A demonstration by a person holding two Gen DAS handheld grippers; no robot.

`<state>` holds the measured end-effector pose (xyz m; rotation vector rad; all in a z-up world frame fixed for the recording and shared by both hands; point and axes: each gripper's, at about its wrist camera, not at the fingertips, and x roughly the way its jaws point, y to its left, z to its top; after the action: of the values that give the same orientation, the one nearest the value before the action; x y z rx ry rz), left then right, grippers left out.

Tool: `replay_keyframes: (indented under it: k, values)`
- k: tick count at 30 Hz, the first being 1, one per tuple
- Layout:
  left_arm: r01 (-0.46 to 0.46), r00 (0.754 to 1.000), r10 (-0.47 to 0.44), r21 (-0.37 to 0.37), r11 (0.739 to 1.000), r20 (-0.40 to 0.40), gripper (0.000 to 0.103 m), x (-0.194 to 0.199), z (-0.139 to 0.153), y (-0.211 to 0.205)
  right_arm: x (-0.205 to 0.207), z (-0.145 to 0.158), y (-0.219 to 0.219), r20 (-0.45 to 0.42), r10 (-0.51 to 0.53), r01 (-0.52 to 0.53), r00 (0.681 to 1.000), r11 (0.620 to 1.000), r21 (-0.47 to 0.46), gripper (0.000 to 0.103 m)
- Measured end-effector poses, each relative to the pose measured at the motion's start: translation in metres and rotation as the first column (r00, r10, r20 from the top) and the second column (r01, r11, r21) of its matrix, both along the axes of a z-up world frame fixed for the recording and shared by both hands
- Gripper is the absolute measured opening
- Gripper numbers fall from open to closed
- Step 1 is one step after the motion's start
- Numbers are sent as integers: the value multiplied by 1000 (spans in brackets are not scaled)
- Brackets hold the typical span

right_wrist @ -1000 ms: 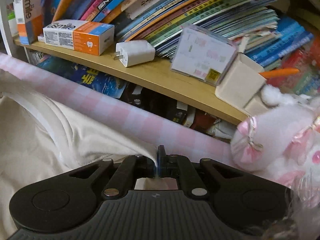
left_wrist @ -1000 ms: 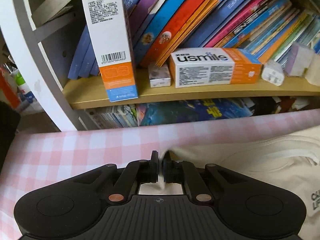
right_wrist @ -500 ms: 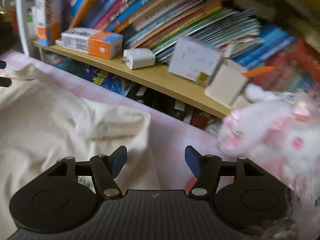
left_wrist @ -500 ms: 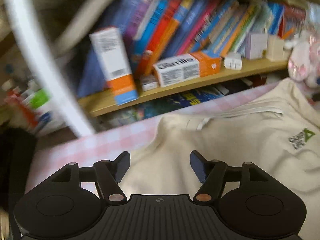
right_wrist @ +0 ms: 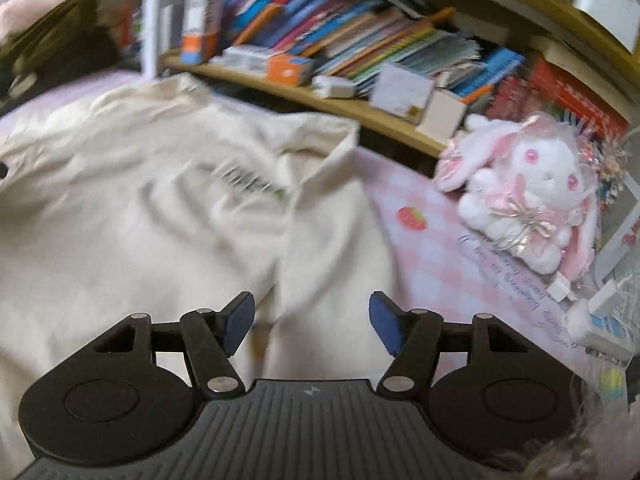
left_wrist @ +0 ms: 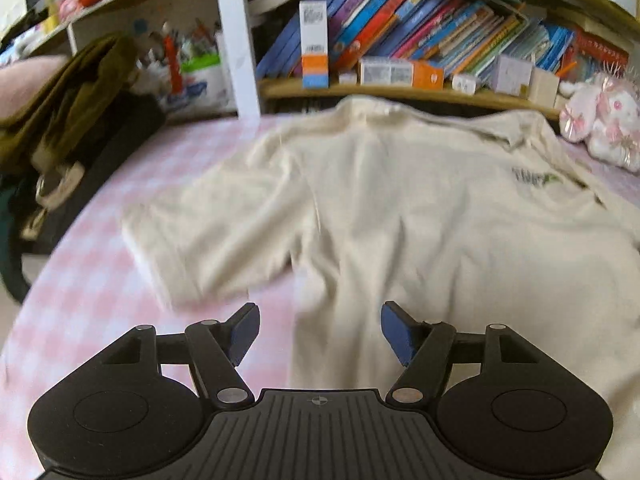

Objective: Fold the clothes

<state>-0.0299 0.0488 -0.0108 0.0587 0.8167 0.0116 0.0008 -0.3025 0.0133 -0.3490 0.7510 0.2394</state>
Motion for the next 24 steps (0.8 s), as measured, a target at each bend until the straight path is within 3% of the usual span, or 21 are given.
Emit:
replay_keyframes:
  k: [3,5,7,8,9,13,18,24]
  values:
    - [-7,1000,8,31,999,-18,69,-7,-6,-6,-3,-15,9,2,13,-12,1000,995,-100,54]
    - [-15,999,17,49,999,-30,67,-10,-11,-7,-1,-22,8,-19,24,-26,1000,993,-115,52]
    - [-28,998,31,55,998,-47,63,-12,-16,-5,4,-26,4,-52,30,-35,998,994,-108,35]
    - [-33,998,36,45,998,-49,60,-13,-17,-3,6,-25,-1,-58,23,-29,998,994,-107,16]
    - [-39,998,40,31,999,-50,58,-14,-17,-1,9,-20,-9,-44,3,-7,999,994,-108,11]
    - [-44,997,45,25,999,-56,54,-17,-17,0,24,-1,-43,13,-84,85,996,990,-109,7]
    - [-38,997,40,35,999,-66,53,-17,-15,-3,80,29,-103,63,-237,243,970,962,-128,6]
    - [-33,996,35,31,999,-85,53,-20,-15,-1,132,3,-135,-21,-330,316,944,918,-238,6]
